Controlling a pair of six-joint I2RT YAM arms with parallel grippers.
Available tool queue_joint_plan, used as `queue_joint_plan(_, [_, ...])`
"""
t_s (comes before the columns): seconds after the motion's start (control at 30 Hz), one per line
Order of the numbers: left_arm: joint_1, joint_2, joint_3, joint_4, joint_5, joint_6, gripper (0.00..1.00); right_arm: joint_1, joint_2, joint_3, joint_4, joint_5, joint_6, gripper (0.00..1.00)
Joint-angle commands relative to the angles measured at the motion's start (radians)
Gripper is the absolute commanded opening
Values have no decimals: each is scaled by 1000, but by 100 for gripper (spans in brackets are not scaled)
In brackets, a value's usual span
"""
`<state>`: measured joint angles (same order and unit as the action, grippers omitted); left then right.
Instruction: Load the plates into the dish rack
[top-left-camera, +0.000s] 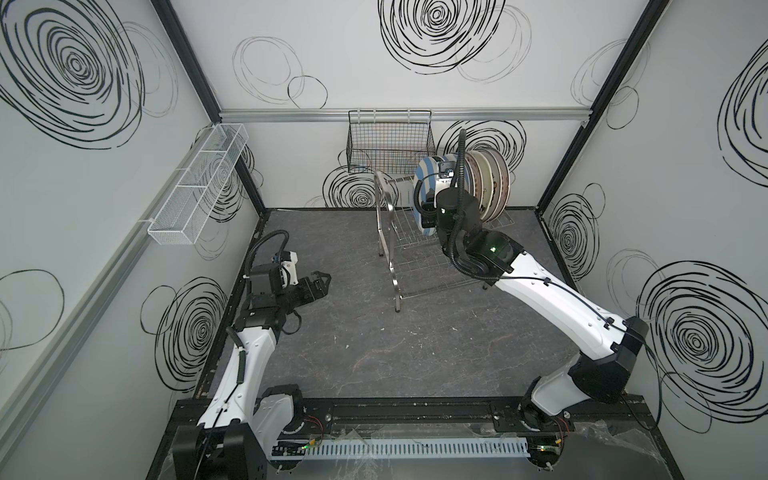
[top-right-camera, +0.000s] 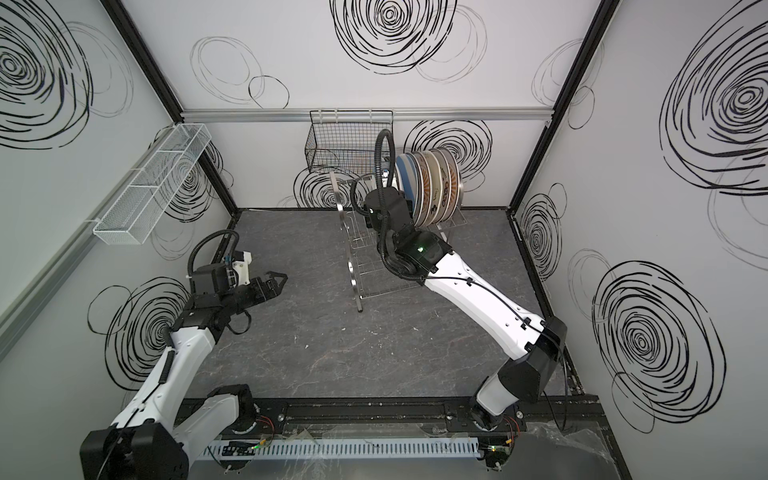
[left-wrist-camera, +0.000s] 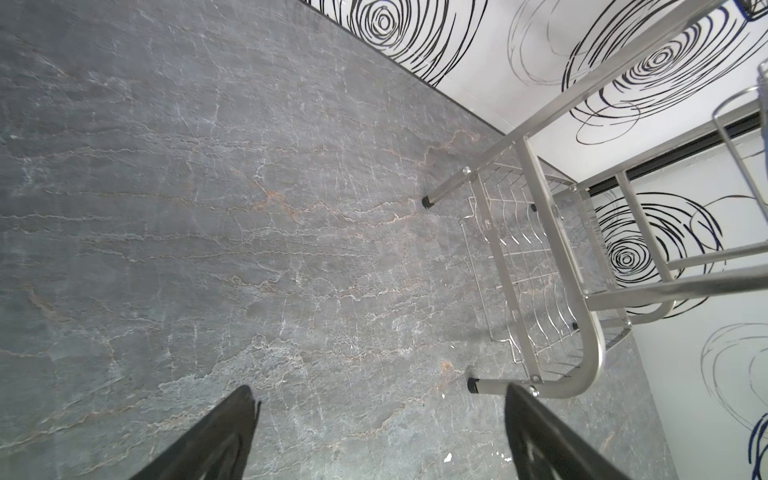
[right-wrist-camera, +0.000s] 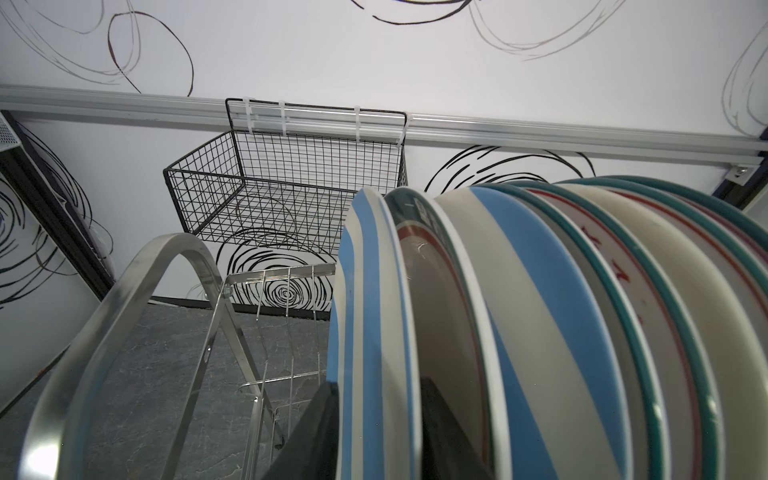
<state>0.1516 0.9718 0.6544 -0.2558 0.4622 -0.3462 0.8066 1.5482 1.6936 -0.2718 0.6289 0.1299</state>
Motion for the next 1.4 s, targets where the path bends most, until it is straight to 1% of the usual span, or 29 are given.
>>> queue_joint_plan(0.0, [-7,-38,12,12,-51,19,96,11,-54,42,-50,-6,-12,48])
queue_joint_plan(0.03, [-8,-45,17,13,-65,13,96,12,-64,46,-57,-18,-13,52])
queue_joint_plan(0.17, [-26,-66,46,31,-106,-13,96,16,-135,37,-77,-36,-13,64])
queue_joint_plan(0.2, [-36,-70,60,30,-128,-17,96,18,-156,34,-86,-32,-12,68])
queue_joint_plan(0.3, [-76,-84,90,29,-205,-22,96,16,-223,7,-116,-19,-10,76])
queue_joint_plan(0.4, [-124,-104,90,56,-302,-38,96,-6,-321,-73,-115,-11,0,79])
queue_joint_plan(0.43, [-142,-108,88,72,-339,-42,96,-24,-362,-110,-114,-8,8,83])
queue_joint_plan(0.47, [-158,-112,79,95,-383,-43,96,-46,-399,-145,-112,-7,14,83])
queue_joint_plan(0.53, [-206,-125,16,198,-526,-49,96,-116,-493,-281,-80,-11,25,84])
queue_joint_plan(0.57, [-221,-132,-28,256,-565,-53,96,-149,-536,-356,-46,-5,30,84])
queue_joint_plan(0.6, [-224,-137,-77,321,-593,-67,96,-185,-581,-459,-4,4,35,89])
queue_joint_plan(0.67, [-232,-130,-152,439,-689,-77,96,-251,-647,-636,84,0,52,92])
queue_joint_plan(0.73, [-248,-99,-218,591,-805,-32,96,-306,-700,-839,250,-37,41,99])
queue_joint_plan(0.8, [-247,-41,-246,713,-892,40,96,-350,-737,-1018,448,-89,-5,100])
queue_joint_plan(0.83, [-244,-15,-249,741,-917,64,96,-360,-743,-1091,520,-85,-19,100])
queue_joint_plan(0.87, [-241,17,-254,783,-927,100,96,-376,-735,-1145,578,-76,-9,100])
queue_joint_plan(0.93, [-230,68,-277,888,-912,160,96,-419,-690,-1219,683,-83,-19,100])
queue_joint_plan(1.0, [-205,131,-319,1028,-847,184,96,-480,-605,-1274,791,-68,-19,100])
queue_joint_plan(1.07, [-199,176,-352,1134,-827,219,96,-541,-515,-1273,811,-95,25,100])
queue_joint_plan(1.1, [-202,192,-360,1151,-816,242,96,-562,-468,-1265,815,-130,29,100])
queue_joint_plan(1.13, [-201,209,-370,1177,-799,258,96,-572,-418,-1259,830,-141,17,100])
queue_joint_plan(1.17, [-198,234,-394,1244,-757,281,96,-584,-358,-1259,871,-138,-4,100])
queue_joint_plan(1.2, [-187,258,-407,1293,-722,269,96,-598,-305,-1257,904,-141,-27,100])
queue_joint_plan(1.23, [-175,278,-409,1307,-684,251,96,-611,-261,-1262,952,-143,-48,100])
queue_joint_plan(1.27, [-167,310,-405,1336,-640,259,96,-633,-221,-1279,1019,-163,-69,100])
queue_joint_plan(1.3, [-160,337,-377,1298,-591,264,96,-654,-187,-1295,1077,-206,-83,100])
queue_joint_plan(1.33, [-159,366,-365,1296,-574,272,96,-671,-161,-1306,1120,-236,-110,100])
queue_joint_plan(1.37, [-166,402,-369,1332,-578,280,96,-684,-132,-1328,1191,-234,-115,100])
